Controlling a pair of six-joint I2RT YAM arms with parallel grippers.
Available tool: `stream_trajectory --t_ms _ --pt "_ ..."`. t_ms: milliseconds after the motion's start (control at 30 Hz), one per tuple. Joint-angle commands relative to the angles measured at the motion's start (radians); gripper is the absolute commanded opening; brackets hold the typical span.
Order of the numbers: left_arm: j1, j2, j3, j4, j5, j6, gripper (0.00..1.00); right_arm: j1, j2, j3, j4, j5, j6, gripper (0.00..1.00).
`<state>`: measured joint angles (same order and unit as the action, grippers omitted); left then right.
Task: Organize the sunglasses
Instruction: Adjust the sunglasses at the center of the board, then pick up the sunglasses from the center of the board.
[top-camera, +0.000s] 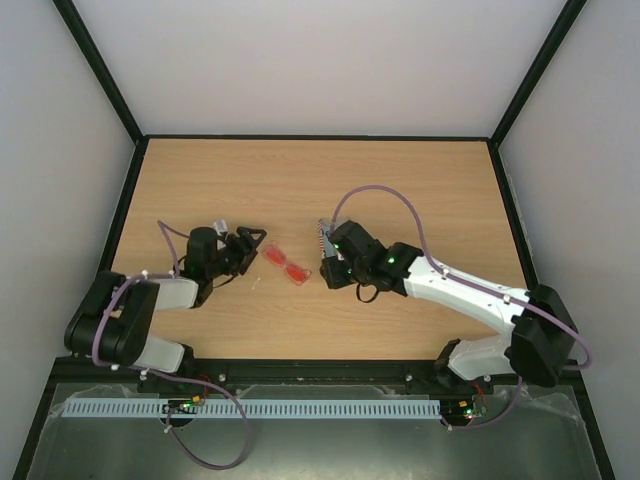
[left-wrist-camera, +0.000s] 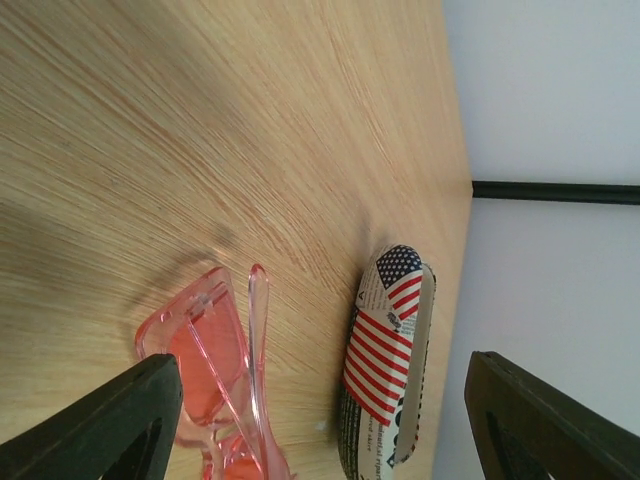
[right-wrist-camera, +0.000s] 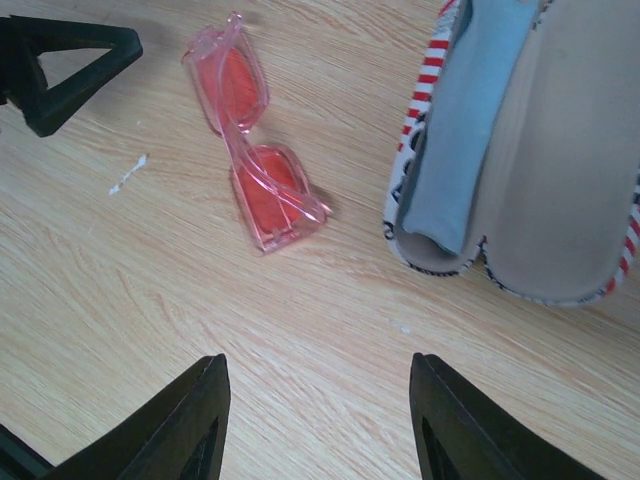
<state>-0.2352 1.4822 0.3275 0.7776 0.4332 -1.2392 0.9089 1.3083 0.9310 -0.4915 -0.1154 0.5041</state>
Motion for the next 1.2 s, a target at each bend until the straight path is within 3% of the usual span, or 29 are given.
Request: stream_trajectory --t_ms 0,300,433,733,1167 --pt "-0.002 -0.143 0.055 -0.281 -0.04 0.135 0.81 -0.004 0.082 0.095 -0.004 -0.025 -0.031 0.5" --pt "-0.003 -0.469 0.257 -0.807 -0.122 0.341 0.86 0.003 0.298 0.219 0.031 -0.083 -0.064 0.5" --pt "-0.001 -0.59 0.288 -0.959 -0.14 0.386 0.97 0.02 0.393 0.29 0.016 -0.069 -0.095 0.49" --pt "0.001 -0.776 0.333 -1.146 -0.152 0.412 0.99 0.054 0.563 0.445 -0.029 -0.023 -0.162 0.46" --pt "0.013 -0.818 0.355 -1.204 -0.145 0.426 0.99 0.066 0.697 0.568 -0.082 0.053 -0.236 0.49"
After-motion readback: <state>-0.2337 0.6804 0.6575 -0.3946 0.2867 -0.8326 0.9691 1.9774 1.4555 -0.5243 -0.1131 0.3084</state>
